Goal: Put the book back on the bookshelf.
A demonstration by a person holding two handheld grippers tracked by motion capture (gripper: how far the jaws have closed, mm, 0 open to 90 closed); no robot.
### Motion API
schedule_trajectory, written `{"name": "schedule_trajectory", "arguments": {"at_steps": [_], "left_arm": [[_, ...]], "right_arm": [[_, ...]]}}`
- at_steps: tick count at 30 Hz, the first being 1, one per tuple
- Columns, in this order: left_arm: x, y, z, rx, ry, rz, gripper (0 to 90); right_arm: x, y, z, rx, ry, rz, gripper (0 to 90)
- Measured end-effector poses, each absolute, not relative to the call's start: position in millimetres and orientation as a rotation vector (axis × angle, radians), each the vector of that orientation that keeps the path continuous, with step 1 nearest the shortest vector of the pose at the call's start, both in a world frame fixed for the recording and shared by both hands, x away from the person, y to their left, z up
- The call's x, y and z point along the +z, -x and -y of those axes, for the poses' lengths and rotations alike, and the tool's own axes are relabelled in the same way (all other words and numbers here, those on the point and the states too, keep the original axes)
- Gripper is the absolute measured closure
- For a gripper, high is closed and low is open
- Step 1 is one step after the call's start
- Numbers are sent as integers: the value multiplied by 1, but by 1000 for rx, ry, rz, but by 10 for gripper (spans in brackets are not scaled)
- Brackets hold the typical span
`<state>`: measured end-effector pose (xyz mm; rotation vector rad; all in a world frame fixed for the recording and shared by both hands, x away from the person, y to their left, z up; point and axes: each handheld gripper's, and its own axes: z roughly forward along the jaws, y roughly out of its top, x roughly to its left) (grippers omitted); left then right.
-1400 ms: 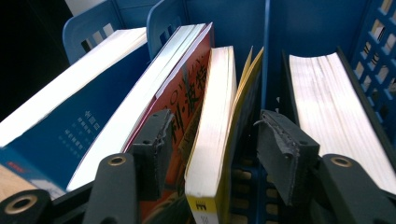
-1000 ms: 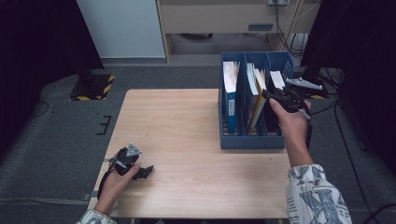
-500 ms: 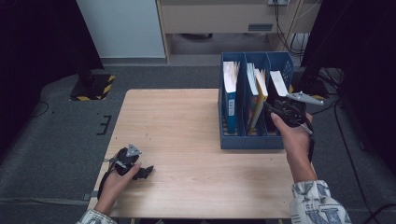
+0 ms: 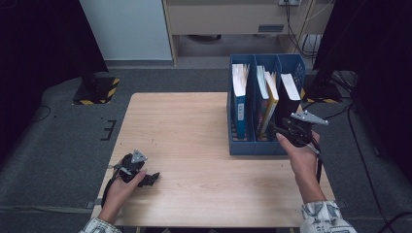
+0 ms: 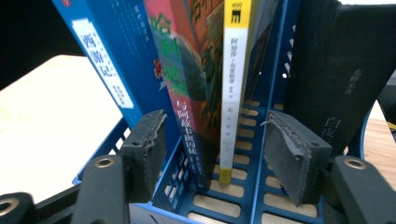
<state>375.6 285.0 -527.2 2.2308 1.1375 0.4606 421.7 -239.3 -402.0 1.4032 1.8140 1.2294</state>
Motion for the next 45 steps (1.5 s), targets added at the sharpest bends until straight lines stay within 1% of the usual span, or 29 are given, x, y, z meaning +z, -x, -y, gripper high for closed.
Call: {"name": "schedule_trajectory", "arguments": {"at_steps": [7,17,32,45], "left_arm": [[-527,-376,-285,461,-2229,-1138,45],[-527,-375,-285,459,-2227,-1138,45],[-529,-375,-285,444,-2217,-1139,40],[-531,-374,-285,434,-2196,-1145,15]], "right_arm": [[-410,-419,232,1216,-1395,-1842,315],[-417,-415,218,1209,-1355,-1903,255],[-425,-401,192,1223,-1274,-1977,215],[-439,-379,170,1205,-1186,-2064,185]]}}
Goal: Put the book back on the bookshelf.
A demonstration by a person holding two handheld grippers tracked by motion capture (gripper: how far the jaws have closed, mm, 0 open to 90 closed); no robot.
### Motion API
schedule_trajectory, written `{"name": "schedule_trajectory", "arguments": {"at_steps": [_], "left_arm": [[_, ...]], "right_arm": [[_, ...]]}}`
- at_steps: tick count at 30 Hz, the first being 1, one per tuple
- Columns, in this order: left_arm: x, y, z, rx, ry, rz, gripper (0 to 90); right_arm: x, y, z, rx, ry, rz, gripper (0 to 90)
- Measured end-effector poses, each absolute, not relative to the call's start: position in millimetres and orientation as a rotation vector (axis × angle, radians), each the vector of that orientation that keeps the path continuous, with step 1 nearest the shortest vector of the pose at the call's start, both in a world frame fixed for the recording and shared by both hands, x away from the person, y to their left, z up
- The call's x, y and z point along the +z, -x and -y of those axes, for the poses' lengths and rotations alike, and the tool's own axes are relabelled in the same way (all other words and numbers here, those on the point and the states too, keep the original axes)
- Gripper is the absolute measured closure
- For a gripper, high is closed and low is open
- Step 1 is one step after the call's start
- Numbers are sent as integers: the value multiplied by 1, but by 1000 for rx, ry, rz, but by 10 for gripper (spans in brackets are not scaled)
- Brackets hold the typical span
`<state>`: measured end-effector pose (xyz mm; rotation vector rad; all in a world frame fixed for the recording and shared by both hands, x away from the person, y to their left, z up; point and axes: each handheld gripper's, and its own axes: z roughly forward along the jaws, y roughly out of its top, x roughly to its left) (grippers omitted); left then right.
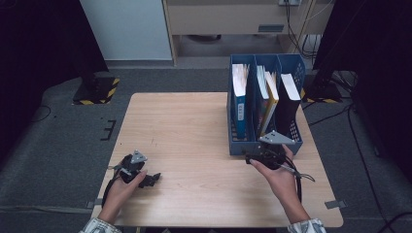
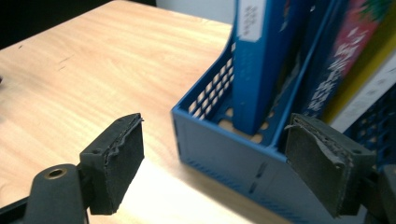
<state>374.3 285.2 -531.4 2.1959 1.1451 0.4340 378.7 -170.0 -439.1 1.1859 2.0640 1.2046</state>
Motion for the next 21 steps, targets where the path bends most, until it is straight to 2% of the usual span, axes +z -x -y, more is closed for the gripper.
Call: {"name": "schedule_trajectory", "arguments": {"at_steps": [9,21], "left_arm": [[-534,-374,-285,436,-2180,-1137,0],[-535,-373,-284,442,-2167,-1128,0]], "right_arm": [[-467,-363,169,1156,-1195,-2134,130],[-498,-360,164,1055,-1231,-2261,67]]}}
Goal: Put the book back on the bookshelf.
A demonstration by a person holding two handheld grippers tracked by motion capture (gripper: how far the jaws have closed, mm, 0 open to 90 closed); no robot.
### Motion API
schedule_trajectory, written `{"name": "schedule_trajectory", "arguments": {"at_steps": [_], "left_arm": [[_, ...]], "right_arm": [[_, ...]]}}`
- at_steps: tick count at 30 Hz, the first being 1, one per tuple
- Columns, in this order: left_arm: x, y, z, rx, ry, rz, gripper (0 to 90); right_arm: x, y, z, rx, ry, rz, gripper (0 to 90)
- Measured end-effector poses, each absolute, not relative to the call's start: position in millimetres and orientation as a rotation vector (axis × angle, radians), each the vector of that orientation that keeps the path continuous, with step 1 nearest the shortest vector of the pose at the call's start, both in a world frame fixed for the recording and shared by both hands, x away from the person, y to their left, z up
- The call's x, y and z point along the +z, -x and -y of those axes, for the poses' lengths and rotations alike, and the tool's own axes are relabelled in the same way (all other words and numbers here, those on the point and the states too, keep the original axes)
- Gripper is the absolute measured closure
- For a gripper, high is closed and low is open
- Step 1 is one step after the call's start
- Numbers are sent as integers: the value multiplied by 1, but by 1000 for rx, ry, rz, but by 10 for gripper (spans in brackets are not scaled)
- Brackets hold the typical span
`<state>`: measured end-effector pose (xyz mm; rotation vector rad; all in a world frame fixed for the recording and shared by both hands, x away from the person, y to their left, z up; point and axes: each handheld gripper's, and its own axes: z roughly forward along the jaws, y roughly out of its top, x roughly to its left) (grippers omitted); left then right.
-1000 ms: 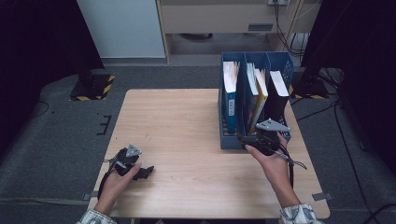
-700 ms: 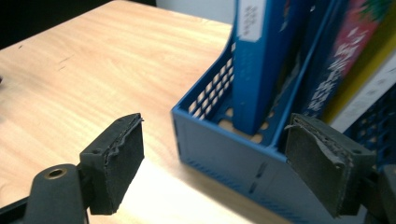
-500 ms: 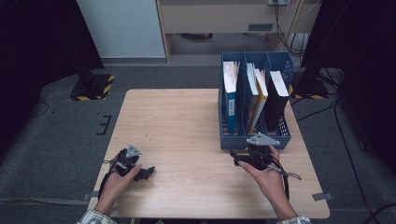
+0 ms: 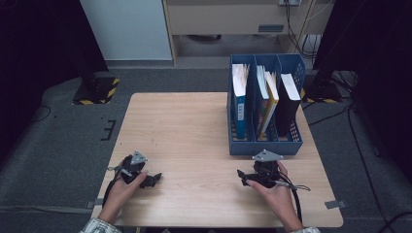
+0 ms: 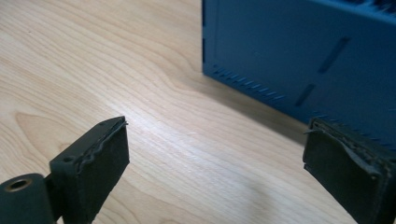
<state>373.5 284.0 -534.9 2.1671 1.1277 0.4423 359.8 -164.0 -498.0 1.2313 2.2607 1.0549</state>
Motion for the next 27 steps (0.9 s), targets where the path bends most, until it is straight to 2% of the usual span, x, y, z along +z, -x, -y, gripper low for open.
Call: {"name": "schedule_trajectory", "arguments": {"at_steps": [25,27], "left_arm": [[-536,-374,-282,445,-2158,-1108,0],[-536,-374,-282,446,-2157,-1107,0]], "right_arm": [[-527,-378,151,829,-1335,-2329,63],[-530,-379,150,819,-1346,-2326,42]]}}
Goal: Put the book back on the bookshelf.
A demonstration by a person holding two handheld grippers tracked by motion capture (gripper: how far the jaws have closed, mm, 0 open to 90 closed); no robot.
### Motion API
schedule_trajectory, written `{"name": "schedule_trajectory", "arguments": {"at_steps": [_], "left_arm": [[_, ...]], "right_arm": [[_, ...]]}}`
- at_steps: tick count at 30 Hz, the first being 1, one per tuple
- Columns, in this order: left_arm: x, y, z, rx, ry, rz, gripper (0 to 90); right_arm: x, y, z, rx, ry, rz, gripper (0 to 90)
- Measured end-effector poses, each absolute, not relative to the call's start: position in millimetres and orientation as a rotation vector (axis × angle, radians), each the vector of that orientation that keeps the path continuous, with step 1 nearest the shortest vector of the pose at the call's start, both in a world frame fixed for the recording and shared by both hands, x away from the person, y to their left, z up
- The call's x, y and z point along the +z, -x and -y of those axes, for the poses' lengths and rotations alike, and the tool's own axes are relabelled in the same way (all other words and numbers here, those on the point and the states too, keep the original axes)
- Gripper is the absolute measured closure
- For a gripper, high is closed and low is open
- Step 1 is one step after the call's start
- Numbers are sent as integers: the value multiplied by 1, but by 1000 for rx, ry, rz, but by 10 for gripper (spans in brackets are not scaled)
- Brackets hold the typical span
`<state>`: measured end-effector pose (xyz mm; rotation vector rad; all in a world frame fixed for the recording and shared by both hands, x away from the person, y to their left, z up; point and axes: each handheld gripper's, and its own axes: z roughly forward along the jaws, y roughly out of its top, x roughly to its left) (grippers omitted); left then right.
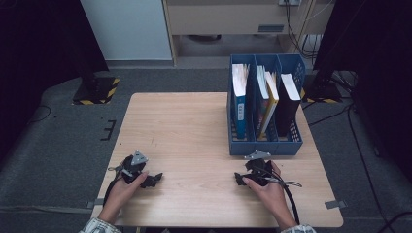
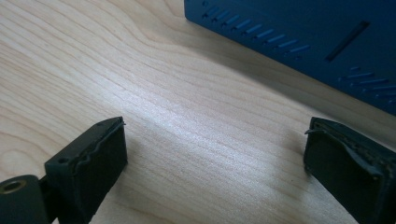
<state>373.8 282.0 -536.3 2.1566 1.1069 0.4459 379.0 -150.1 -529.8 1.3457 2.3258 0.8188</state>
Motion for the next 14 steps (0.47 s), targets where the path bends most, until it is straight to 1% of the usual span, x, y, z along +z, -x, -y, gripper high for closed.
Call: {"name": "schedule_trajectory", "arguments": {"at_steps": [4,6,14], "left_arm": [[-536,-374,-282,446,-2157,-1104,0],[-536,-374,-282,446,-2157,-1103,0],[-537,-374,-281,444,-2156,-1096,0]], "right_arm": [[-534,-379,149,859,-1328,-2307,2],[-540,-377,148,941,-1290,-2268,3],[-540,-377,146,934,-1290,-2267,3]]}}
